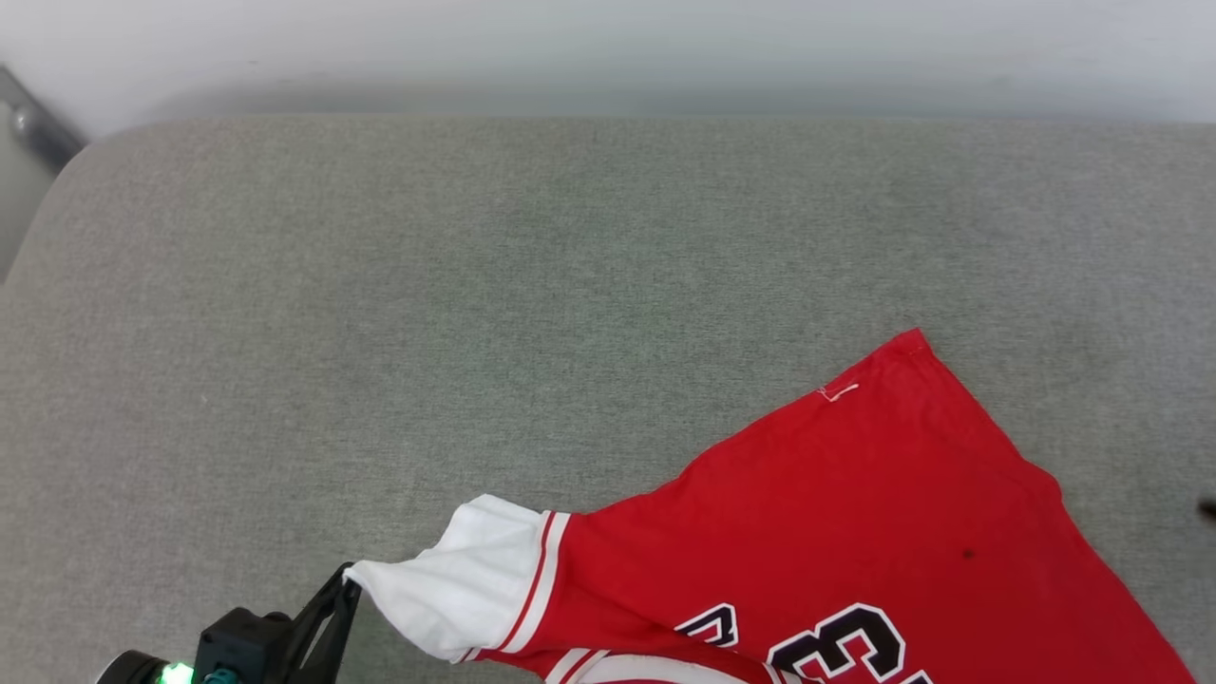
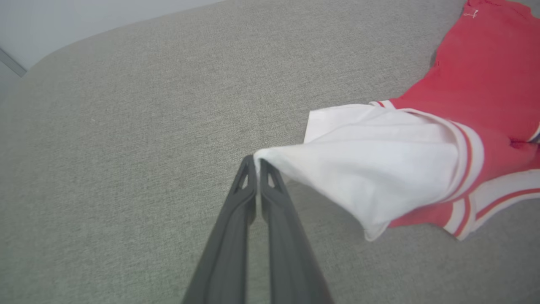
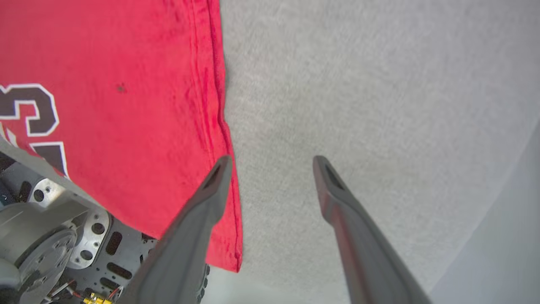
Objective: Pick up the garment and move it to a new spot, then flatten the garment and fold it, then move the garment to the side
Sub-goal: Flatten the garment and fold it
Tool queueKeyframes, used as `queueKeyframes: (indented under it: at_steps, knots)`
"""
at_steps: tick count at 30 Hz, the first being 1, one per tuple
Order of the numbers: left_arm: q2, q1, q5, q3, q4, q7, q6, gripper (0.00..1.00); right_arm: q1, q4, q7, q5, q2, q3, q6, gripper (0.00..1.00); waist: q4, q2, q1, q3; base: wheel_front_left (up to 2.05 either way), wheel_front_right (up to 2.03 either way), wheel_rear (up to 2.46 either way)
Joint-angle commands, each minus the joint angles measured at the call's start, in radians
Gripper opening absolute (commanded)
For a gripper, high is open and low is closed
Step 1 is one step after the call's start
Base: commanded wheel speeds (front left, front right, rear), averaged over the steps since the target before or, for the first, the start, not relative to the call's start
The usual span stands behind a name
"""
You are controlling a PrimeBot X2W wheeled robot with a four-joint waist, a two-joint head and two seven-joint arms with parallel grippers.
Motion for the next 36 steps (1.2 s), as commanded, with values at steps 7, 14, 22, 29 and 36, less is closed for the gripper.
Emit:
queueKeyframes:
  at_steps: [7, 14, 22, 29, 36]
  knots:
    - [-0.034, -0.057, 0.034, -0.015, 0.0, 0.007, -0.015, 0.0, -0.273, -0.063, 0.238, -0.073, 0.107, -0.024, -0.001, 1.0, 0.044, 0.0, 0.0, 0.058, 0.0, 0.0, 0.0]
    - [-0.072, -0.124, 0.067, -0.031, 0.01, 0.016, -0.033, 0.0, -0.509, 0.039, 0.463, -0.185, 0.29, 0.085, -0.001, 1.0, 0.092, 0.0, 0.0, 0.144, 0.0, 0.0, 0.0]
    - [-0.106, -0.184, 0.097, -0.036, 0.014, 0.015, -0.042, 0.0, -0.627, 0.184, 0.505, -0.25, 0.407, 0.165, -0.001, 1.0, 0.147, 0.0, 0.0, 0.234, 0.0, 0.0, 0.0]
    - [-0.13, -0.209, 0.104, -0.037, 0.027, 0.011, -0.05, 0.0, -0.599, 0.262, 0.468, -0.239, 0.439, 0.271, -0.001, 1.0, 0.166, 0.0, 0.0, 0.272, 0.0, 0.0, 0.0]
    - [-0.139, -0.199, 0.092, -0.031, 0.055, 0.007, -0.058, 0.0, -0.604, 0.249, 0.399, -0.203, 0.418, 0.366, -0.001, 0.0, 0.151, 0.0, 0.0, 0.241, 0.0, 0.0, 0.0]
